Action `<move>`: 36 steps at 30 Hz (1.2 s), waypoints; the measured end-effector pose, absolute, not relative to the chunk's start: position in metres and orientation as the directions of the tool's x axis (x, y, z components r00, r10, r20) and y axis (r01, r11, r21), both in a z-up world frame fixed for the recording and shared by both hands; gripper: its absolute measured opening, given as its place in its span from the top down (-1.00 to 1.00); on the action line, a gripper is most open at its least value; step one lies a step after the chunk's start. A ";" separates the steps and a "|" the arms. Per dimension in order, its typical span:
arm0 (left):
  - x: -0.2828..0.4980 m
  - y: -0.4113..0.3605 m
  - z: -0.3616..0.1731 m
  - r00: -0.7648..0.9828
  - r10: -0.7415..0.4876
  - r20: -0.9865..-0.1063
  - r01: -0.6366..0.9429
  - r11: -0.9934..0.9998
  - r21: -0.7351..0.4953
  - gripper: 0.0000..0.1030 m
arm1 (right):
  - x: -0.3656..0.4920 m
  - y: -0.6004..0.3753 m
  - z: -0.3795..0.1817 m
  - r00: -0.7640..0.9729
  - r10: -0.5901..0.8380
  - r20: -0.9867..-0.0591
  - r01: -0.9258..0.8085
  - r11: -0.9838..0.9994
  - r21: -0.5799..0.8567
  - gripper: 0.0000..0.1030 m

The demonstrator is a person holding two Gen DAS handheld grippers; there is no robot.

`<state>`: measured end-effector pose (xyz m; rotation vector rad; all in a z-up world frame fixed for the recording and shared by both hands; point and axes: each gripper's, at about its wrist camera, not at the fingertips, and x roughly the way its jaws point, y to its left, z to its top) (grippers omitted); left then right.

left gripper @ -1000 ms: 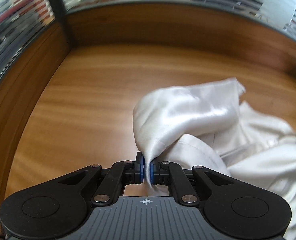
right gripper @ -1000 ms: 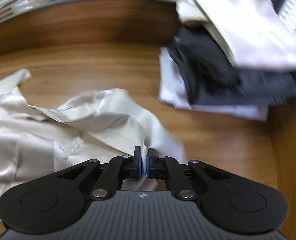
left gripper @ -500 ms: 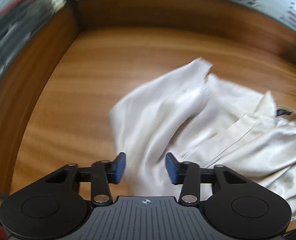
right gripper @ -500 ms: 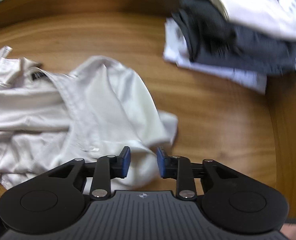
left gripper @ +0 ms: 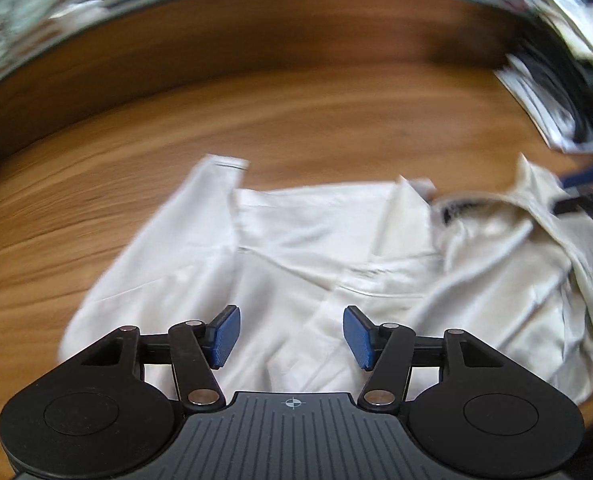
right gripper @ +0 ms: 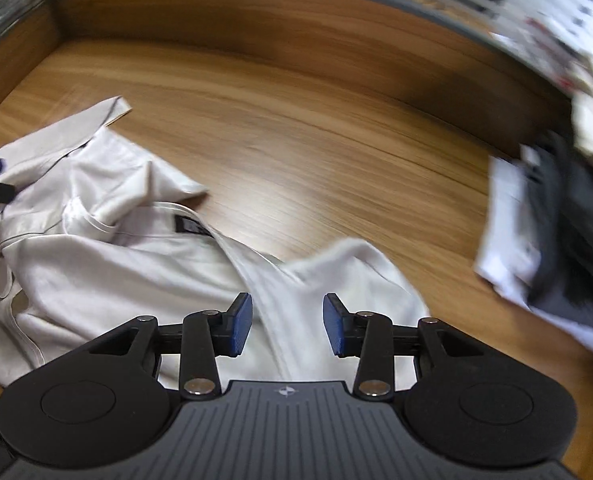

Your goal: Fold clothes

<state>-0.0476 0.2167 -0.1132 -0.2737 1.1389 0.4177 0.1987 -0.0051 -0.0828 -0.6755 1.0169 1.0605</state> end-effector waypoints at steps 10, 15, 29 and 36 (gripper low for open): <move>-0.014 0.211 -0.149 0.309 0.048 -0.950 -0.291 0.956 -0.046 -0.29 | 0.205 0.065 -0.120 0.044 0.339 -0.940 -0.973 0.228 0.037 0.08; -0.005 0.214 -0.164 0.267 -0.027 -0.963 -0.271 0.957 -0.102 -0.34 | 0.208 0.081 -0.134 -0.002 0.316 -0.949 -0.980 0.186 0.064 0.08; -0.012 0.233 -0.120 0.382 0.093 -0.919 -0.397 0.915 -0.073 0.76 | 0.216 0.063 -0.105 0.076 0.374 -0.924 -0.962 0.273 0.031 0.94; 0.010 0.267 -0.067 0.495 0.245 -0.834 -0.486 0.873 -0.031 0.78 | 0.248 0.058 -0.049 0.246 0.480 -0.842 -0.932 0.354 -0.071 0.95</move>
